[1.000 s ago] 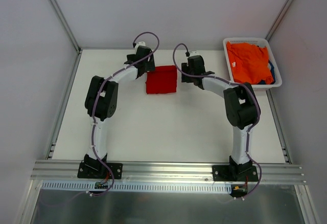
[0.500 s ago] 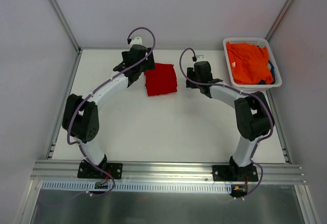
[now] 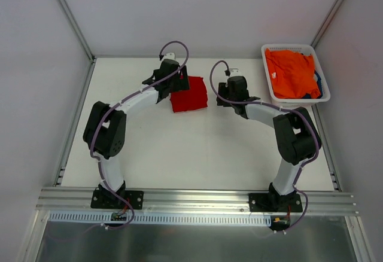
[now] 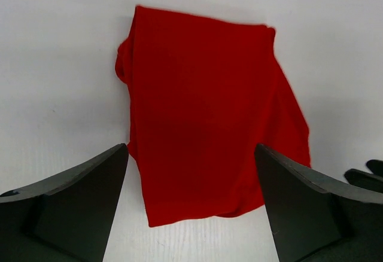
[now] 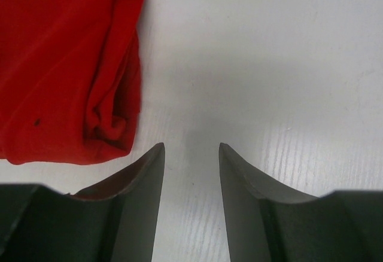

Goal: Fold and stack the t-shirts
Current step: Fold the tshirt

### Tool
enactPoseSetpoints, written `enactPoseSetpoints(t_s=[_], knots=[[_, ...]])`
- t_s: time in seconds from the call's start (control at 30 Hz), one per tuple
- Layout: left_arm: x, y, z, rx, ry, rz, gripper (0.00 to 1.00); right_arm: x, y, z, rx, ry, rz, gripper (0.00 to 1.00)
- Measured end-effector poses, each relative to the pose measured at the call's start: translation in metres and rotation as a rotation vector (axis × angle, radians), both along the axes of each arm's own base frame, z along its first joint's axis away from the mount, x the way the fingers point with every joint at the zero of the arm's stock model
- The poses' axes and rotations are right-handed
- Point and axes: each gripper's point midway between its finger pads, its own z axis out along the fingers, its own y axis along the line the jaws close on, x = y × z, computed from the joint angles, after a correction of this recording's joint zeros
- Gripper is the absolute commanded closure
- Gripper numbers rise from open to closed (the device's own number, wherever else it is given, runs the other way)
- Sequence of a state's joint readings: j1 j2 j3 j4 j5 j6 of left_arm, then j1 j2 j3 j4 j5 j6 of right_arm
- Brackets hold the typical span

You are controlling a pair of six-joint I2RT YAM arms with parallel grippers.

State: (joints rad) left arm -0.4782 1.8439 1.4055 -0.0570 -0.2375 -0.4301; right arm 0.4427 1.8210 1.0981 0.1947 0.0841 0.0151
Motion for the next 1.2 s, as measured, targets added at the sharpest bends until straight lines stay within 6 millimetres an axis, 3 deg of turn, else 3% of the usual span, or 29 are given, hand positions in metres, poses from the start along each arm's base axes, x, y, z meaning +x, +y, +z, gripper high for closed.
enactPoseSetpoints(t_s=[0.13, 0.2, 0.43, 0.53, 0.7, 0.83, 0.87, 0.97, 1.0, 1.1, 1.2], knots=[[-0.002, -0.004, -0.043, 0.004, 0.092, -0.002, 0.12, 0.000, 0.003, 0.000, 0.014, -0.012, 0.011, 0.56], [-0.003, -0.005, -0.052, 0.004, 0.112, 0.004, 0.12, -0.001, 0.003, -0.002, 0.016, -0.009, 0.014, 0.56], [-0.002, -0.001, -0.061, -0.045, 0.143, 0.030, 0.11, -0.005, 0.002, -0.006, 0.016, -0.002, 0.019, 0.56], [-0.003, 0.004, -0.075, -0.075, 0.183, 0.038, 0.11, -0.007, 0.002, -0.005, 0.019, -0.004, 0.021, 0.56], [-0.009, 0.006, -0.104, -0.108, 0.258, 0.054, 0.11, -0.009, 0.003, 0.005, 0.036, -0.021, 0.028, 0.56], [-0.006, 0.000, -0.108, -0.153, 0.273, 0.033, 0.18, -0.011, 0.004, 0.015, 0.052, -0.037, 0.031, 0.56], [-0.005, -0.002, -0.108, -0.169, 0.274, 0.025, 0.36, -0.010, 0.004, 0.018, 0.057, -0.043, 0.033, 0.56], [-0.002, -0.010, -0.112, -0.226, 0.293, 0.007, 0.68, -0.010, 0.005, 0.026, 0.067, -0.057, 0.033, 0.56], [-0.001, -0.013, -0.115, -0.240, 0.299, 0.002, 0.86, -0.010, 0.005, 0.029, 0.070, -0.063, 0.034, 0.56], [0.001, -0.016, -0.116, -0.267, 0.305, -0.007, 1.00, -0.010, 0.005, 0.037, 0.078, -0.079, 0.034, 0.56], [0.002, -0.016, -0.114, -0.275, 0.308, -0.010, 1.00, -0.011, 0.005, 0.044, 0.086, -0.093, 0.034, 0.56]])
